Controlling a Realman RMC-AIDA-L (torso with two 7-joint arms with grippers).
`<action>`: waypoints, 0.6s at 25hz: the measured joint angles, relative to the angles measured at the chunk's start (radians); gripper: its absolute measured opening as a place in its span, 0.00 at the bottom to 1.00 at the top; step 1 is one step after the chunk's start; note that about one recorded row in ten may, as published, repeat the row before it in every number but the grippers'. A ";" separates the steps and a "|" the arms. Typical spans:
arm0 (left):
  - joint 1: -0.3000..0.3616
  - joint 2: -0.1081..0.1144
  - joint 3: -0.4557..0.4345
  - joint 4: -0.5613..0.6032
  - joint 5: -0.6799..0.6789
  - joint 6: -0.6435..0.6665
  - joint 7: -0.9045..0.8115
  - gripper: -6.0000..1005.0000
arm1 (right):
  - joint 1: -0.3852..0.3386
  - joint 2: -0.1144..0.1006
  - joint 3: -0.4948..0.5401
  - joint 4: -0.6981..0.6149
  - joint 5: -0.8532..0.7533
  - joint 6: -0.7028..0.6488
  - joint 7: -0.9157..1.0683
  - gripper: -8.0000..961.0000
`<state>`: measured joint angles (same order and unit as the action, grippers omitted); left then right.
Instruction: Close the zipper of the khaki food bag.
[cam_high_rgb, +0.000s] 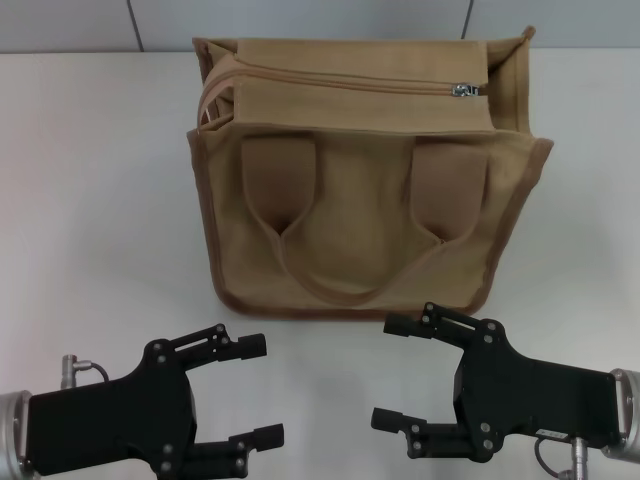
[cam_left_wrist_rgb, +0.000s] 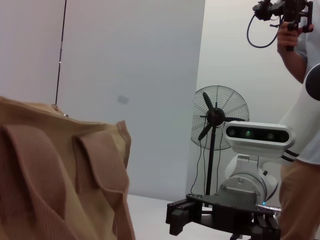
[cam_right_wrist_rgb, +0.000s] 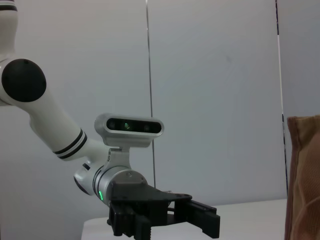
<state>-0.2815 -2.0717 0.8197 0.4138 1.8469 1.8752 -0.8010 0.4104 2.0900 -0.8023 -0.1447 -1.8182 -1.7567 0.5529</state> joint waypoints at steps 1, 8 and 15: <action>-0.002 0.000 -0.004 -0.007 0.000 -0.005 0.000 0.81 | 0.002 0.000 0.005 0.007 0.001 0.001 0.000 0.88; -0.009 -0.001 0.001 -0.024 0.000 -0.034 0.000 0.81 | 0.003 -0.001 0.008 0.013 0.002 0.002 -0.001 0.88; -0.015 -0.001 -0.003 -0.033 0.000 -0.040 0.000 0.81 | 0.002 -0.001 0.008 0.014 0.003 0.002 -0.001 0.88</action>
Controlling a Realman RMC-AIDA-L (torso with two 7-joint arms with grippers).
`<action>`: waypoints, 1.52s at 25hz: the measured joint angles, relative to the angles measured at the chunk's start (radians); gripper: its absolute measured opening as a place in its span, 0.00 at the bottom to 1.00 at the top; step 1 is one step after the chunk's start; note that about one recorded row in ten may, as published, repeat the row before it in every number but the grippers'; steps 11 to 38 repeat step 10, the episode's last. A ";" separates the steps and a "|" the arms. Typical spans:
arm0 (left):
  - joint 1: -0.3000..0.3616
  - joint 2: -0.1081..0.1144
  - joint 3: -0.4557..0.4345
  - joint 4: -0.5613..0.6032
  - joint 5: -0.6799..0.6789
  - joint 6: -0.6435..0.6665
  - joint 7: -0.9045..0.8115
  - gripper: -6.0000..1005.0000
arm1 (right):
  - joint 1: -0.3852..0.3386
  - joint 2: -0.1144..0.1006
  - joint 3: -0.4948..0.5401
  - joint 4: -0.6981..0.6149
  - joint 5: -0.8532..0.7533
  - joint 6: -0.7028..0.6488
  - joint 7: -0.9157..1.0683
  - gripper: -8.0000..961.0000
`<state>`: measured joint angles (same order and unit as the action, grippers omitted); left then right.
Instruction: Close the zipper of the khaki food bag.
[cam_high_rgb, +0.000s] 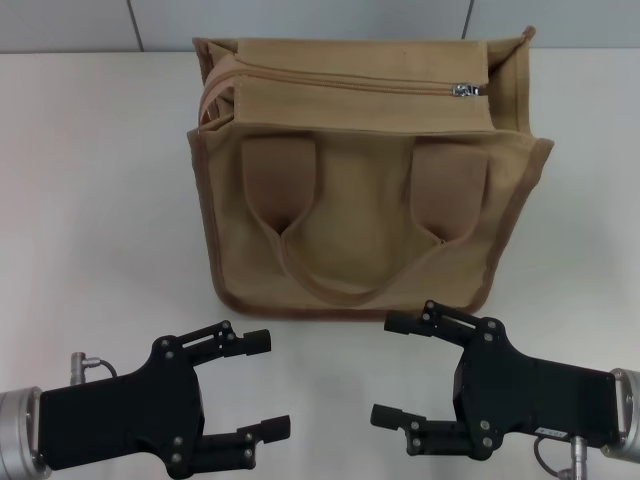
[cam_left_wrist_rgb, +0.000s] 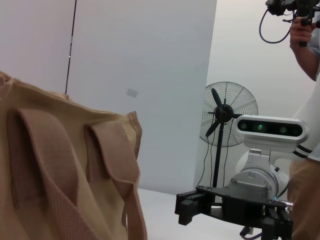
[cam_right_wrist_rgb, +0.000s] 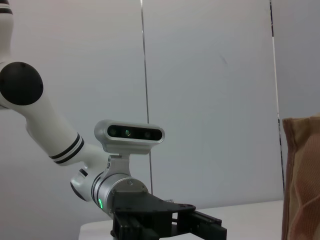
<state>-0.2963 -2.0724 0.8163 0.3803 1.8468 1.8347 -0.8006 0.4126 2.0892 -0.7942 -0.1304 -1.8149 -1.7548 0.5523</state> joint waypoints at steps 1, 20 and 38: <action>0.000 0.000 0.000 0.000 0.000 0.000 0.000 0.81 | 0.000 0.000 0.001 0.001 0.003 0.000 0.000 0.88; 0.000 0.000 0.000 -0.002 0.000 0.000 0.000 0.81 | 0.000 0.000 0.003 0.003 0.012 0.003 0.000 0.88; 0.000 0.000 0.000 -0.002 0.000 0.000 0.000 0.81 | 0.000 0.000 0.003 0.003 0.012 0.003 0.000 0.88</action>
